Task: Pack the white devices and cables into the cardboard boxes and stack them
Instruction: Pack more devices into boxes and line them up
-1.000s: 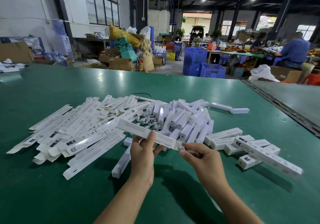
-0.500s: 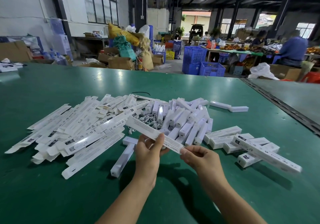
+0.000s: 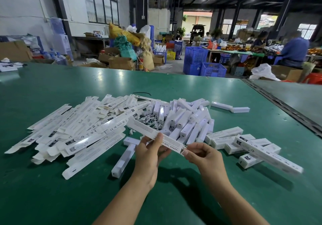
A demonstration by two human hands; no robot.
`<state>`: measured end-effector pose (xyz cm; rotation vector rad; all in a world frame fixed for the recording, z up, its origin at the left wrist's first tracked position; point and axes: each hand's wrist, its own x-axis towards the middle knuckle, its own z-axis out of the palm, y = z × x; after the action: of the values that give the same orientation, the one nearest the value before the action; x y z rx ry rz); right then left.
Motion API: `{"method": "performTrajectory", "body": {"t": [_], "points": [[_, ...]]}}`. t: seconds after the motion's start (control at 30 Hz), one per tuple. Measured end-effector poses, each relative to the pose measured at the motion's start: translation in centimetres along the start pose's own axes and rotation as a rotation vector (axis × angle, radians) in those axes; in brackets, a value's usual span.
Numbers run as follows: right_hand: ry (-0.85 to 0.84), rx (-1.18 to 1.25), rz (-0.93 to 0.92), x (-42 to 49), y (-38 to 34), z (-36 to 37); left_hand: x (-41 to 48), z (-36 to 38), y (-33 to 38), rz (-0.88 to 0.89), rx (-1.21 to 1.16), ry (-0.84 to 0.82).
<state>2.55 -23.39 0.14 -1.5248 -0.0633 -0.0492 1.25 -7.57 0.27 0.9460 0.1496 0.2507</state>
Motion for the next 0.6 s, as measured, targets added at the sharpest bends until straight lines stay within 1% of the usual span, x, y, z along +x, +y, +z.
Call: {"method": "performTrajectory", "body": {"t": [0.2,0.27,0.33,0.4,0.6], "points": [[0.050,-0.247,-0.150,0.15,0.31,-0.25,0.07,-0.24,0.39,-0.130,-0.044,-0.045],[0.003,-0.242,-0.144,0.15,0.24,-0.41,0.01,-0.29,0.50,-0.168,-0.019,-0.048],[-0.114,-0.195,-0.133,-0.05,0.07,-0.28,0.07,-0.43,0.44,-0.197,0.028,-0.049],[-0.174,-0.182,-0.141,-0.26,-0.02,-0.09,0.15,-0.53,0.51,-0.219,0.069,-0.057],[-0.134,-0.232,-0.187,-0.42,0.30,-0.11,0.18,-0.69,0.55,-0.229,0.120,-0.081]]}}
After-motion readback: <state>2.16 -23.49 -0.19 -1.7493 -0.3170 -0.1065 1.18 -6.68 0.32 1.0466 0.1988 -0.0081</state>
